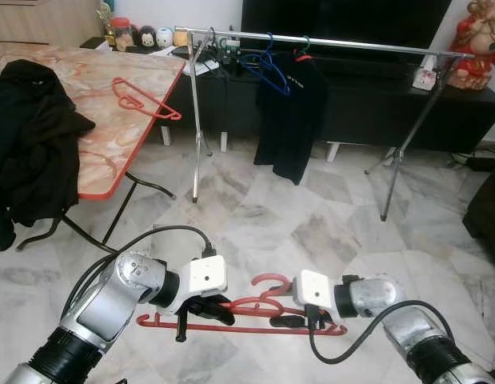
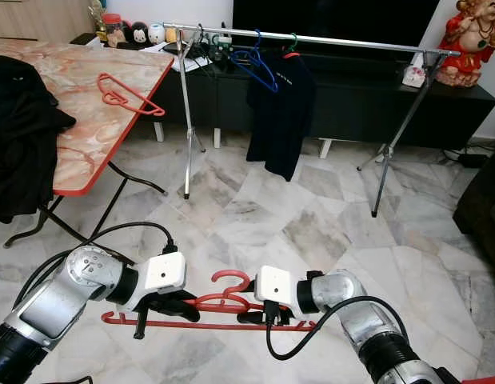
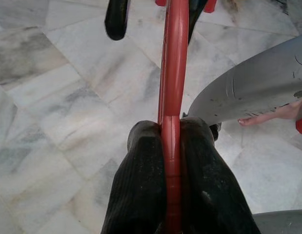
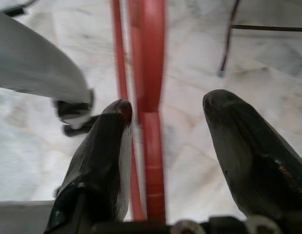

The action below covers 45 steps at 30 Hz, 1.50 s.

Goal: Hang hanger

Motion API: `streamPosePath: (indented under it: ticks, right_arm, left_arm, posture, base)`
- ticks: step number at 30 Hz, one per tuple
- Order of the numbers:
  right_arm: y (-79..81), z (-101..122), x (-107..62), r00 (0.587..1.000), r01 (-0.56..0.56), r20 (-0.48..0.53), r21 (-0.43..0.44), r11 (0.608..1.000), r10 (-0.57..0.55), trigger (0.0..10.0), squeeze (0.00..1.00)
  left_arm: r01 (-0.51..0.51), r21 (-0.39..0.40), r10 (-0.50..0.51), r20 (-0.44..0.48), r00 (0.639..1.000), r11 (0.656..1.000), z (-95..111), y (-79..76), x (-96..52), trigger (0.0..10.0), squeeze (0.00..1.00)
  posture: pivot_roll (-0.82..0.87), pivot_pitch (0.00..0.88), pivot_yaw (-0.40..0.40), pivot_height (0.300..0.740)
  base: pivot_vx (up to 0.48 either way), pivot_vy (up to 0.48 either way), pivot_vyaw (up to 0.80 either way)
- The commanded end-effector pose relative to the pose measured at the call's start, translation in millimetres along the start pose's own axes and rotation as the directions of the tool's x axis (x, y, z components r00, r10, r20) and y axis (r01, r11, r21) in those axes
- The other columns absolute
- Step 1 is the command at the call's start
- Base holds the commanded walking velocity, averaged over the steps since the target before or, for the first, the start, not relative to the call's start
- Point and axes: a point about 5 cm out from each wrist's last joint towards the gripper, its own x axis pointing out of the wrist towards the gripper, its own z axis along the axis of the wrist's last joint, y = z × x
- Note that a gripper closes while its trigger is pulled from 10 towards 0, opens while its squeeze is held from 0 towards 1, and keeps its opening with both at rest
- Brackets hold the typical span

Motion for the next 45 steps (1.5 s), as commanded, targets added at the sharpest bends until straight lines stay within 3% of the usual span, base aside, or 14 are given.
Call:
streamPosePath:
  ticks: [1, 19, 20, 21, 22, 23, 25, 26, 45]
  right_arm:
    - [3.5, 1.9, -4.7, 0.998, -0.054, 0.023, 0.021, 0.998, 0.053, 10.0, 0.0]
    - [-1.8, 8.8, -6.4, 0.995, -0.071, 0.075, 0.059, 0.996, 0.067, 10.0, 0.0]
    - [-1.3, 8.6, -5.9, 0.995, -0.075, 0.075, 0.061, 0.995, 0.07, 7.9, 0.0]
    - [-0.7, 8.3, -5.2, 0.994, -0.079, 0.076, 0.066, 0.995, 0.073, 4.8, 0.0]
    - [-0.3, 8.2, -4.8, 0.994, -0.08, 0.077, 0.068, 0.994, 0.074, 3.5, 0.0]
    - [-0.1, 8.2, -4.6, 0.994, -0.08, 0.078, 0.069, 0.994, 0.075, 3.5, 0.0]
    - [1.3, 7.6, -2.2, 0.994, -0.084, 0.081, 0.077, 0.993, 0.078, 0.7, 0.0]
    - [1.9, 7.5, -1.7, 0.993, -0.088, 0.082, 0.079, 0.993, 0.081, 0.0, 0.0]
    - [4.2, 3.7, 0.2, 0.994, -0.087, 0.077, 0.105, 0.991, 0.079, 0.0, 0.0]
  left_arm:
    - [0.01, 0.029, -0.011, 0.012, 1.0, 1.0, 6.0, -0.7, -0.5, 10.0, 0.0]
    - [0.011, 0.032, -0.012, 0.005, 1.0, 0.999, 5.7, -0.8, -1.6, 10.0, 0.0]
    - [0.011, 0.032, -0.011, 0.004, 1.0, 0.999, 5.7, -0.8, -1.7, 10.0, 0.0]
    - [0.01, 0.032, -0.011, 0.004, 1.0, 0.999, 5.8, -0.7, -1.8, 10.0, 0.0]
    - [0.01, 0.032, -0.01, 0.005, 1.0, 0.999, 6.0, -0.7, -1.8, 10.0, 0.0]
    - [0.01, 0.033, -0.01, 0.006, 1.0, 0.999, 6.1, -0.7, -1.8, 10.0, 0.0]
    - [0.013, 0.035, -0.013, 0.012, 1.0, 0.999, 7.9, -0.9, -1.4, 10.0, 0.0]
    - [0.014, 0.036, -0.014, 0.012, 1.0, 0.999, 8.1, -0.9, -1.3, 10.0, 0.0]
    - [0.011, 0.037, -0.012, 0.018, 1.0, 0.999, 8.8, 0.1, -2.2, 10.0, 0.0]
  posture:
    - [-0.02, 0.0, -0.097, 0.74]
    - [-0.02, 0.0, -0.097, 0.74]
    - [-0.02, 0.0, -0.097, 0.74]
    - [-0.02, 0.0, -0.097, 0.74]
    - [-0.02, 0.0, -0.097, 0.74]
    - [-0.02, 0.0, -0.097, 0.74]
    - [-0.02, 0.0, -0.097, 0.74]
    - [-0.02, 0.0, -0.097, 0.74]
    - [-0.01, 0.0, -0.093, 0.74]
  base:
    - [0.0, 0.0, 0.0]
    - [0.0, 0.0, 0.0]
    - [0.0, 0.0, 0.0]
    - [0.0, 0.0, 0.0]
    - [0.0, 0.0, 0.0]
    - [0.0, 0.0, 0.0]
    - [0.0, 0.0, 0.0]
    - [0.0, 0.0, 0.0]
    - [0.0, 0.0, 0.0]
